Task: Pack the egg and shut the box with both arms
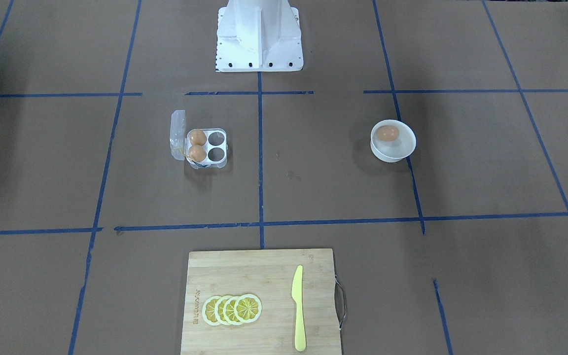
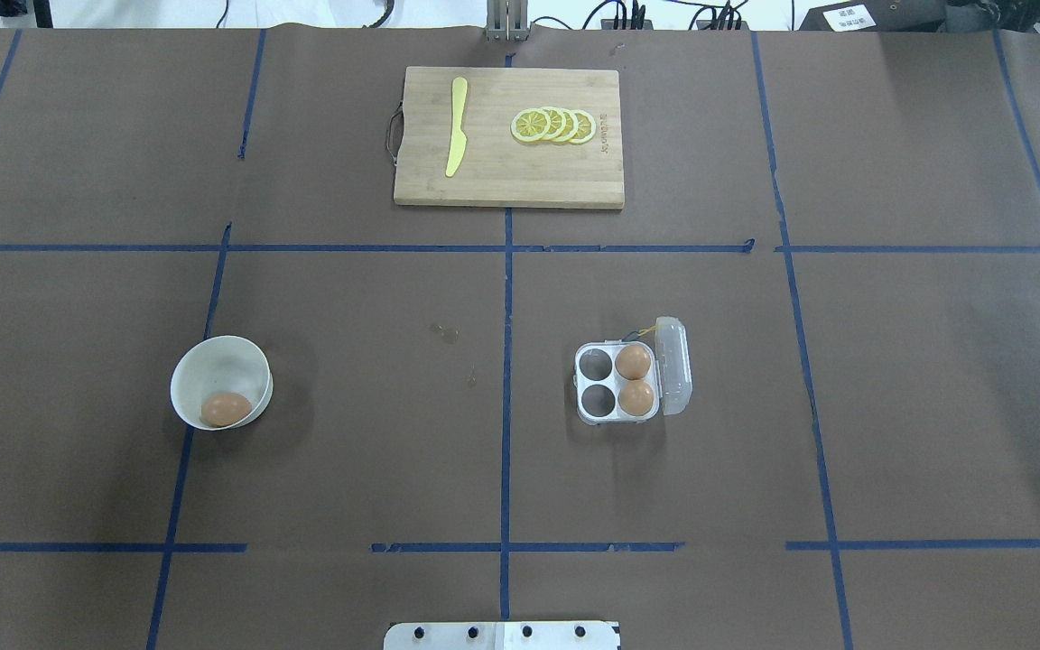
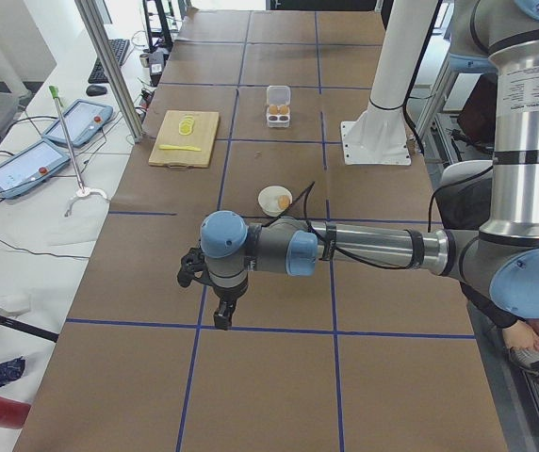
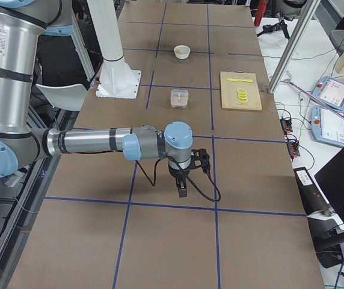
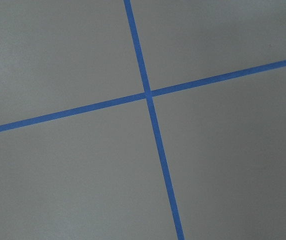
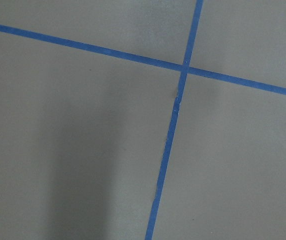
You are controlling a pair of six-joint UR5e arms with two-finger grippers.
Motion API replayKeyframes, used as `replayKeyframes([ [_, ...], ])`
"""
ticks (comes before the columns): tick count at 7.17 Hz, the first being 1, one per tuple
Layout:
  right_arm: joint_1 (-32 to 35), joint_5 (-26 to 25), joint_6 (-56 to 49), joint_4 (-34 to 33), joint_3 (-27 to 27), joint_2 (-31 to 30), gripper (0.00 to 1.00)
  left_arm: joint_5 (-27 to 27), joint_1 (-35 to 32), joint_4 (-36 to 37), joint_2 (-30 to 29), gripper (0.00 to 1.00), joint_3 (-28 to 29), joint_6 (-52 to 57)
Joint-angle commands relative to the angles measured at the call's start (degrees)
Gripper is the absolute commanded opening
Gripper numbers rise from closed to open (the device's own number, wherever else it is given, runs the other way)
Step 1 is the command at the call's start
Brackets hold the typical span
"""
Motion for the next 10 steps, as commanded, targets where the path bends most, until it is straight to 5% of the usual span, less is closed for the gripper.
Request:
replayKeyframes([
  [1, 0.0, 0.1, 0.1, 0.0, 0.1, 0.1, 1.0, 0.0, 0.1, 0.0, -0.1, 1.0, 0.0, -0.1],
  [5, -0.1, 3.9, 0.5, 0.0, 0.4, 0.2, 1.0, 0.0, 0.0, -2.2, 0.6, 1.0, -0.8, 0.5],
  [8, -0.3, 4.7, 0.7, 0.5, 0.4, 3.3, 1.0, 0.1, 0.1, -11.1, -1.5, 1.0, -0.2, -0.1],
  [10, -0.4, 4.7, 0.8, 2.1, 0.1, 6.3, 1.0, 0.3, 0.0, -23.4, -3.1, 1.0, -0.1, 0.0],
])
